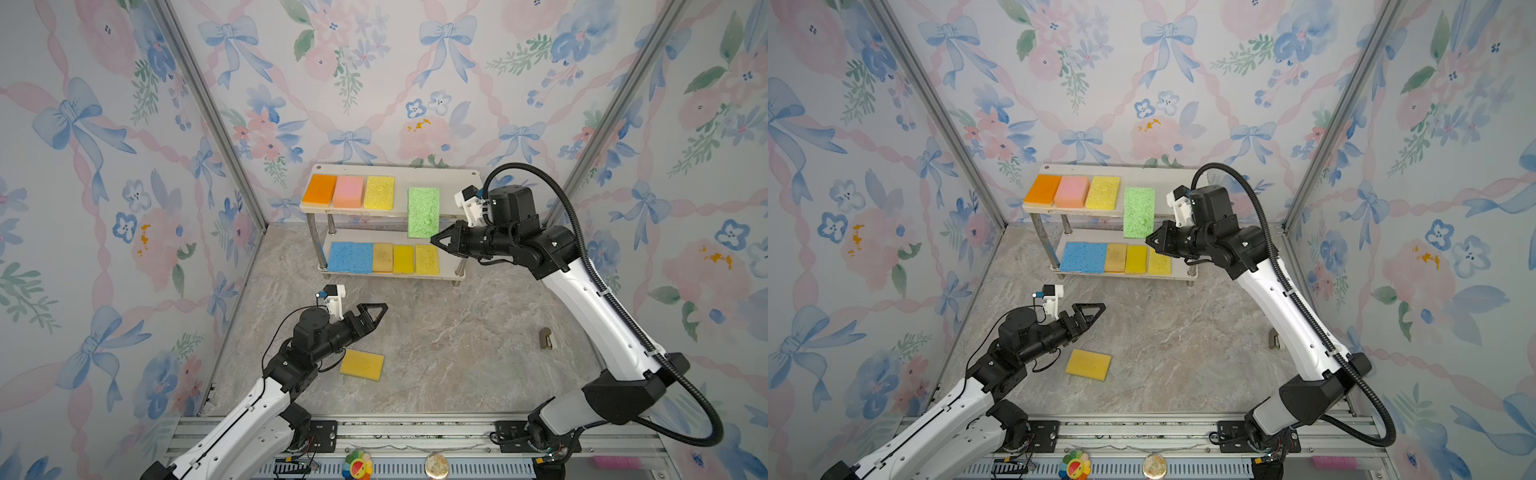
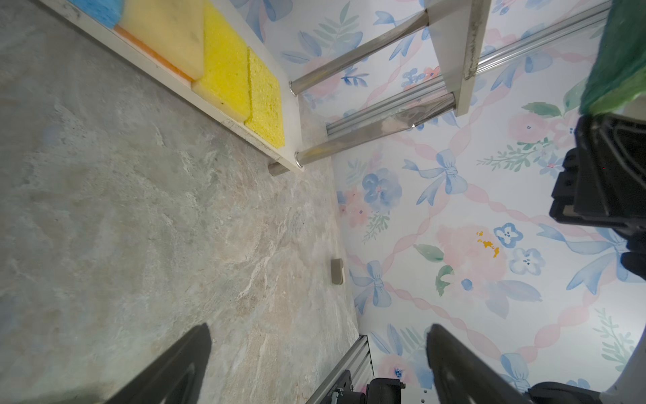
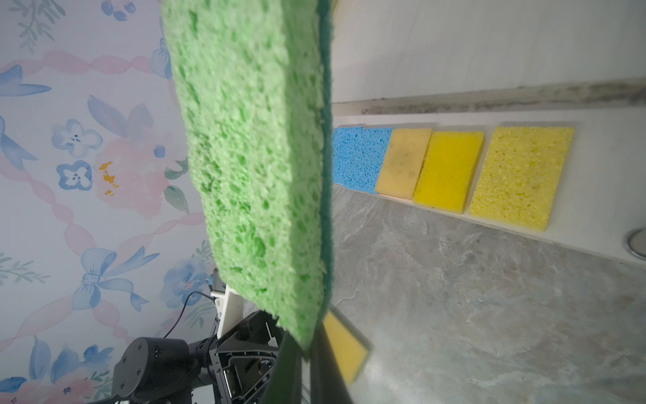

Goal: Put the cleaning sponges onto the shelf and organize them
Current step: 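Raise the green sponge with the right gripper onto the upper shelf, then push the green sponge against the pale yellow sponge and open the right gripper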

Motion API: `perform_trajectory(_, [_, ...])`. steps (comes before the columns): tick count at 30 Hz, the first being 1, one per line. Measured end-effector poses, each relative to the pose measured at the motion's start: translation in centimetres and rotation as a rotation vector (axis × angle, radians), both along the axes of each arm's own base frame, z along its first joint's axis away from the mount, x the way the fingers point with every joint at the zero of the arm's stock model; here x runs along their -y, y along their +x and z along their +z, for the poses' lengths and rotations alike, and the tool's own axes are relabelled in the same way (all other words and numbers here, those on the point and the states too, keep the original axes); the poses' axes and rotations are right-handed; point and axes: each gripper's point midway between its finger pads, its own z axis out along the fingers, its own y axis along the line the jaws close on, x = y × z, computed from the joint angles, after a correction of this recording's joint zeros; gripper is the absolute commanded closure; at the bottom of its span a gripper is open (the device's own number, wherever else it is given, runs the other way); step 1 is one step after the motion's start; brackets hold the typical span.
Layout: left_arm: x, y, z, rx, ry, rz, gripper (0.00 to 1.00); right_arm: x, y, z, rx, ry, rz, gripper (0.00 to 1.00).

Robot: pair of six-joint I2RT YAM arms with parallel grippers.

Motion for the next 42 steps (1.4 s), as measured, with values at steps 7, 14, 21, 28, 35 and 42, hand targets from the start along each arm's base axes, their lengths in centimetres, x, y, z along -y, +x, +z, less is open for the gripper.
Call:
perform_trajectory(7, [-0.3, -0.1, -1.2, -0.016, 0.072, -0.011, 0.02, -2.5, 3.6, 0.5, 0.006, 0.014, 0.015, 0.92])
perform_trajectory(14, [-1.1, 0.2, -1.8, -0.022, 0.111, -0.009, 0.02, -3.2, 4.7, 0.9, 0.008, 0.017, 0.017, 0.92])
perform_trajectory(21, [-1.8, 0.6, -2.1, -0.034, 0.126, -0.011, 0.02, -3.5, 5.3, 1.3, 0.021, 0.022, 0.013, 0.92])
perform_trajectory(28, [-2.2, 0.5, -2.2, -0.038, 0.135, -0.026, 0.02, -3.7, 6.0, 1.5, 0.030, 0.022, 0.005, 0.92])
perform_trajectory(35, [-2.3, 0.3, -2.5, -0.049, 0.142, -0.042, 0.02, -3.7, 7.3, 0.8, 0.017, 0.013, -0.008, 0.92])
perform_trajectory(42, [-2.6, 0.1, -3.0, -0.061, 0.155, -0.046, 0.02, -2.8, 8.6, -0.7, -0.016, -0.011, -0.041, 0.91])
